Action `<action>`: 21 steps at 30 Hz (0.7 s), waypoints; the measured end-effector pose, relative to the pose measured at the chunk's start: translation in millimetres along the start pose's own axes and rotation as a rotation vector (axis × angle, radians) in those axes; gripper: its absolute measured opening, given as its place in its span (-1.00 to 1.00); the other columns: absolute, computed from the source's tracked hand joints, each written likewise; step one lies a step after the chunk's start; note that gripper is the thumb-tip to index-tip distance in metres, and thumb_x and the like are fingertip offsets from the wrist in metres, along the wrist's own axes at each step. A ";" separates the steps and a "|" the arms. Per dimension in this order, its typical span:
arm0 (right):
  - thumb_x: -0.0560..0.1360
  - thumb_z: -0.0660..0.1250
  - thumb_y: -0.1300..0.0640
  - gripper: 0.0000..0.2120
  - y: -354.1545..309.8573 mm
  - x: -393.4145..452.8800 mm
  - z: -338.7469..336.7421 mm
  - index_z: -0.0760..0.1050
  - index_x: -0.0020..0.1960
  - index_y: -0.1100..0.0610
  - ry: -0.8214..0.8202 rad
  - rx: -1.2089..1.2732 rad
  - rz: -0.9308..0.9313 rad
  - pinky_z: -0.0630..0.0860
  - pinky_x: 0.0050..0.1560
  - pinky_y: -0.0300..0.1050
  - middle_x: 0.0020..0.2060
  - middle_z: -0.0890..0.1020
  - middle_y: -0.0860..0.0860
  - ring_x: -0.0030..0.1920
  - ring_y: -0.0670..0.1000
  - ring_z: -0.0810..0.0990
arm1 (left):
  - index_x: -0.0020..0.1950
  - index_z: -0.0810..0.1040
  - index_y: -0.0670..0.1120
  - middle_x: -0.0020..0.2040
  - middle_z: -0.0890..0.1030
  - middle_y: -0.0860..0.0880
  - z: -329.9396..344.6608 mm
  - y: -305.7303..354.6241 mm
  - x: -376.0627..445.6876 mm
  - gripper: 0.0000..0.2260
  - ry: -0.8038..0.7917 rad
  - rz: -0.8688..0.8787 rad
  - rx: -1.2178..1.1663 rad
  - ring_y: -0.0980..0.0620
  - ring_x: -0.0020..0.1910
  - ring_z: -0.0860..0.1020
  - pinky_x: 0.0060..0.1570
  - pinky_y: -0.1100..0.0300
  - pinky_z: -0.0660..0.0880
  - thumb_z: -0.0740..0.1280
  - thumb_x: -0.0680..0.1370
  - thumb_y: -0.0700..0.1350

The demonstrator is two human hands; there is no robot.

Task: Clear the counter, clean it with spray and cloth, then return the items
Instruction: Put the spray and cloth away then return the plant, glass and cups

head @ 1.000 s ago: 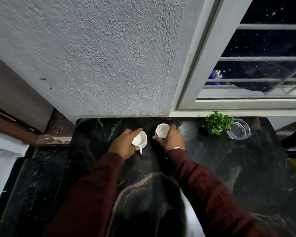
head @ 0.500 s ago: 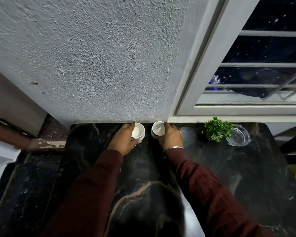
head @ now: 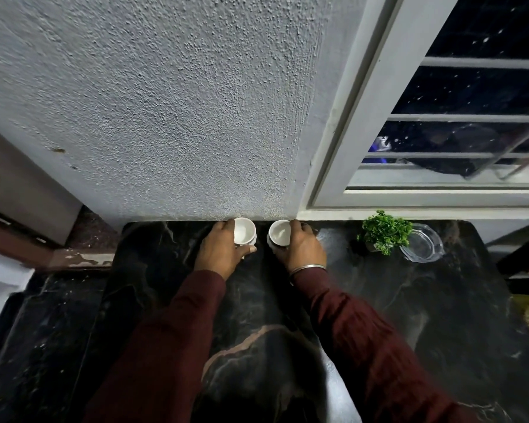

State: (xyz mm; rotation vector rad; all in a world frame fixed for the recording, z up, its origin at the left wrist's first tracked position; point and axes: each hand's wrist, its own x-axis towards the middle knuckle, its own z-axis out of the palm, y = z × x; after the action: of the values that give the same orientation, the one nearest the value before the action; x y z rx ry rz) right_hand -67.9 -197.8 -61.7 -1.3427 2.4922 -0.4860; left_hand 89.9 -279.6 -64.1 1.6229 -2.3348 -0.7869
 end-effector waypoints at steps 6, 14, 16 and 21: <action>0.38 0.42 -0.18 -0.45 -0.1 2.9 -2.6 0.43 0.19 0.17 0.006 0.024 0.024 0.54 -0.09 0.03 0.06 0.53 0.16 0.00 0.23 0.59 | 0.36 0.54 -0.16 0.22 0.59 -0.20 -3.6 4.4 3.6 -0.45 0.002 -0.004 0.028 -0.21 0.22 0.55 0.10 0.04 0.43 0.56 0.43 0.02; 0.38 0.42 -0.17 -0.43 1.1 6.5 -5.7 0.39 0.19 0.19 0.005 0.017 0.010 0.52 -0.12 0.01 0.05 0.53 0.19 -0.02 0.24 0.59 | 0.33 0.56 -0.14 0.22 0.61 -0.17 -3.3 7.3 0.8 -0.43 0.035 -0.018 -0.023 -0.19 0.21 0.56 0.11 0.04 0.44 0.58 0.39 0.01; 0.38 0.42 -0.17 -0.43 1.9 6.3 -5.6 0.39 0.18 0.19 0.001 0.009 0.004 0.52 -0.13 0.00 0.05 0.52 0.19 -0.03 0.24 0.59 | 0.32 0.57 -0.13 0.20 0.62 -0.17 -3.3 7.2 -0.8 -0.45 0.035 -0.020 -0.035 -0.20 0.20 0.56 0.10 0.03 0.44 0.59 0.39 0.02; 0.38 0.42 -0.17 -0.43 4.5 7.2 -2.8 0.38 0.17 0.20 0.002 0.007 -0.012 0.52 -0.16 0.02 0.04 0.52 0.19 -0.05 0.25 0.59 | 0.34 0.55 -0.11 0.21 0.61 -0.17 -3.4 9.5 -3.1 -0.44 0.038 -0.040 -0.048 -0.21 0.20 0.56 0.11 0.01 0.46 0.58 0.39 0.01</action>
State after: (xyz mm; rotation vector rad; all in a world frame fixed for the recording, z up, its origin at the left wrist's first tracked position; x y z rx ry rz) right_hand -76.2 -201.0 -61.5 -1.3560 2.4826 -0.4989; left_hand 84.8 -275.4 -55.8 1.6543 -2.2473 -0.8061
